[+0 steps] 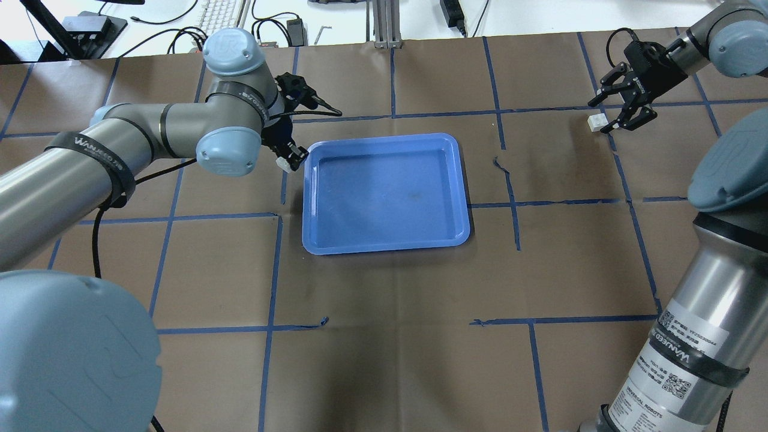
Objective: Assemble white blocks and place on blue tray
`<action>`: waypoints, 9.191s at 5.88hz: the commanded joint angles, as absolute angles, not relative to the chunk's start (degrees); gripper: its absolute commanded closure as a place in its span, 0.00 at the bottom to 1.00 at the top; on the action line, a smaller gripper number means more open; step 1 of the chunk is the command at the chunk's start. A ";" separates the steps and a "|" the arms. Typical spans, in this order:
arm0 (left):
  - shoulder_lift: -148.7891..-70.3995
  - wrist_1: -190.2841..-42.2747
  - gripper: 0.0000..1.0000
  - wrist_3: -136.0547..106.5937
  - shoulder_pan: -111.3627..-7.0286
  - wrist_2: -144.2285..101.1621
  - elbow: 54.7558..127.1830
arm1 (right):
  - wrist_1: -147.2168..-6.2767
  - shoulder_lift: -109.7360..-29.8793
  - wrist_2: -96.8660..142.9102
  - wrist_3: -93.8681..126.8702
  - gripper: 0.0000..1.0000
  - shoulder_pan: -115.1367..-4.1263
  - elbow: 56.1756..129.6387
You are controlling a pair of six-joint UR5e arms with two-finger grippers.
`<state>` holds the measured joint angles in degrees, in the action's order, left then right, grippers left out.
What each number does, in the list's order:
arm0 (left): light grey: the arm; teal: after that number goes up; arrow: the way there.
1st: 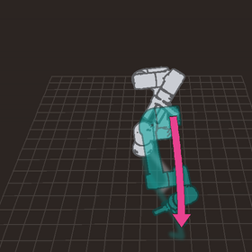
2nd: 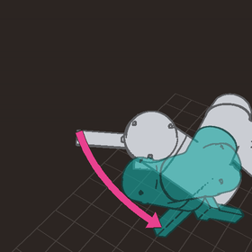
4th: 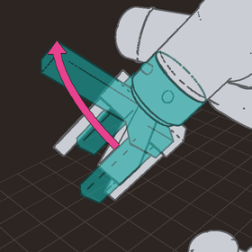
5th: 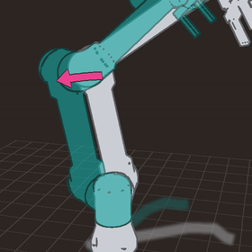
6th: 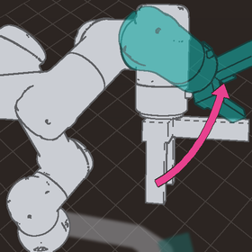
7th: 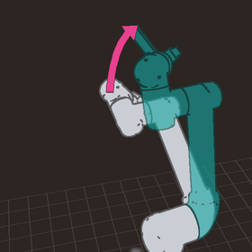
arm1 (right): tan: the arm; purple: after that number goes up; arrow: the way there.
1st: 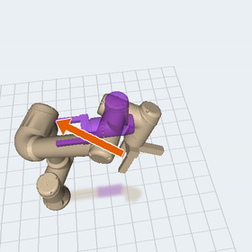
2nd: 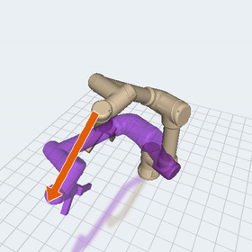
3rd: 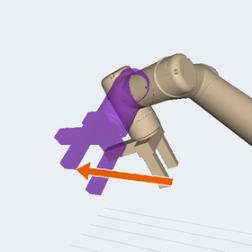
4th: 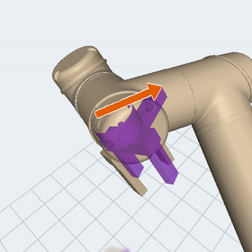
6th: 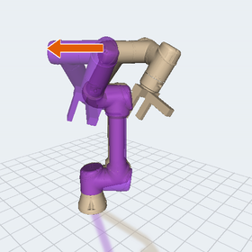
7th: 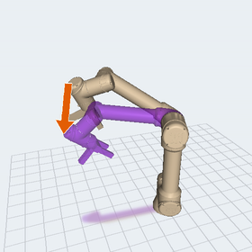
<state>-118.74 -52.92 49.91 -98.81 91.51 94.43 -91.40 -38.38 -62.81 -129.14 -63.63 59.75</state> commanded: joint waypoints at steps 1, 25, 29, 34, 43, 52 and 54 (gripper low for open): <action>-119.79 -52.21 0.85 64.70 -106.05 91.41 94.57 | -91.41 -38.41 -62.84 -129.20 0.63 -63.54 59.68; -84.11 -86.58 0.01 -14.35 -91.58 92.37 93.61 | -154.95 -56.60 -51.77 -77.34 0.73 -95.54 108.72; -84.11 -86.83 0.01 -6.04 -90.71 92.28 92.90 | -154.69 -56.34 -50.98 -76.99 0.73 -95.98 108.72; -83.76 -89.03 0.01 -5.71 -89.82 92.02 92.02 | -154.95 -55.63 -49.84 -76.55 0.73 -96.50 108.72; -83.76 -89.21 0.01 -5.71 -89.82 92.02 92.02 | -155.04 -55.63 -49.92 -74.97 0.62 -96.50 108.72; -83.76 -89.21 0.01 -5.71 -89.82 92.11 92.02 | -154.78 -57.55 -50.45 -66.00 0.00 -97.21 107.06; -83.76 -89.21 0.01 -5.71 -89.82 92.11 92.02 | -149.37 -64.12 -54.81 -48.25 0.00 -97.12 104.95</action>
